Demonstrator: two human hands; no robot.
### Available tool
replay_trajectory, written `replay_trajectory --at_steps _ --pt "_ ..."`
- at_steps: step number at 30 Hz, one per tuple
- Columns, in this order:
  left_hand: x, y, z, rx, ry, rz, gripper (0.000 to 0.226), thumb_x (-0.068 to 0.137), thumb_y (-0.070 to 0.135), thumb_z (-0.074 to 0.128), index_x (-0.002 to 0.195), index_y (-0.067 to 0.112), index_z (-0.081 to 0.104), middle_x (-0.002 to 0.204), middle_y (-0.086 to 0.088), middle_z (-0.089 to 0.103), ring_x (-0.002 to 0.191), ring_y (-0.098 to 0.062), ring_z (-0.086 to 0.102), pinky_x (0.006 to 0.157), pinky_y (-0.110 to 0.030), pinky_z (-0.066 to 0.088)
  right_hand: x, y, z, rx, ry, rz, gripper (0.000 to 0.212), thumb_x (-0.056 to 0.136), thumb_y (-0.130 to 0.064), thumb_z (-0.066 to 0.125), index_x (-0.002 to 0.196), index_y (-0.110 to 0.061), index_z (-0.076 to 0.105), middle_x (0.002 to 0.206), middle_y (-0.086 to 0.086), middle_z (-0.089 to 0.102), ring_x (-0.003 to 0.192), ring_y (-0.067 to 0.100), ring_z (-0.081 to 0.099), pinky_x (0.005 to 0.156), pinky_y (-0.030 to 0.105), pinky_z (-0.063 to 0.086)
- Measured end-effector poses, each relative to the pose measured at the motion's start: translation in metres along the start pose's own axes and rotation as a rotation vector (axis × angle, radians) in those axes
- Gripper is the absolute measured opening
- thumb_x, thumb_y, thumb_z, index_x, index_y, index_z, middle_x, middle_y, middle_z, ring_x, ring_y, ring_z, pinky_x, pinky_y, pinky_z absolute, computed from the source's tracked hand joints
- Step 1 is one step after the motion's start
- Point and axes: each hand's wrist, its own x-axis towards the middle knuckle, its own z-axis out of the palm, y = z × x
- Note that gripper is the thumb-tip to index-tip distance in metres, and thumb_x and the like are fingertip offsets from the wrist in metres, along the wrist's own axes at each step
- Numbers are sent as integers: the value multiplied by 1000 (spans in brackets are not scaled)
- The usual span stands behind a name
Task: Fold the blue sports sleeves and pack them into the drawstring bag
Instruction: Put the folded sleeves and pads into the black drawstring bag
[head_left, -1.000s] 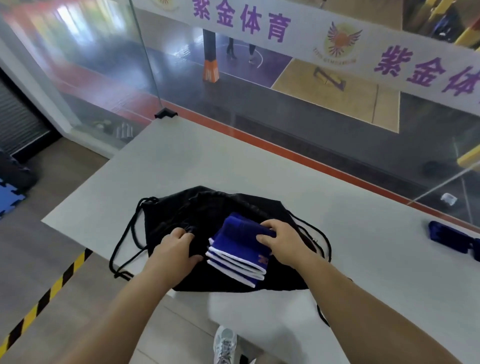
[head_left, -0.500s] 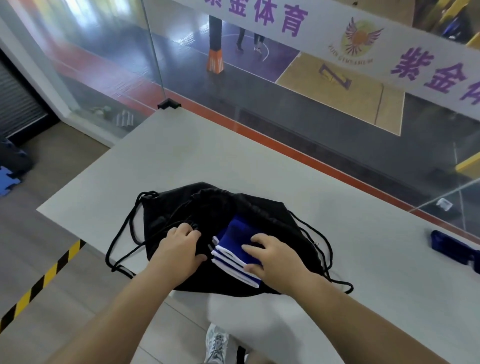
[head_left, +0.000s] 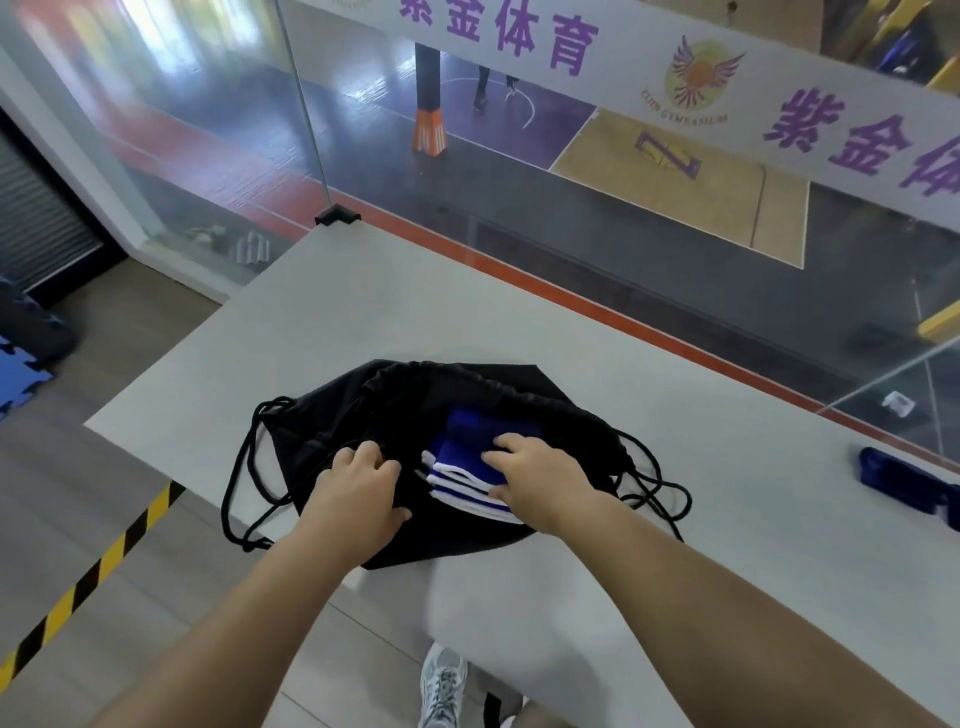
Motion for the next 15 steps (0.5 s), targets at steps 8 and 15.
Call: replay_trajectory --at_steps 8,15 --pt "-12 33 -29 93 24 53 43 89 49 48 124 24 49 121 1 53 114 -23 52 89 -35 44 -36 31 -44 56 -99 32 39 91 -39 54 127 -22 53 120 2 57 113 24 53 89 38 46" --pt "-19 118 -32 120 -24 101 38 88 48 48 113 20 53 117 0 55 108 -24 56 84 -35 45 -116 100 -53 44 -157 98 39 93 -39 52 129 -23 48 123 3 57 109 26 55 87 40 48"
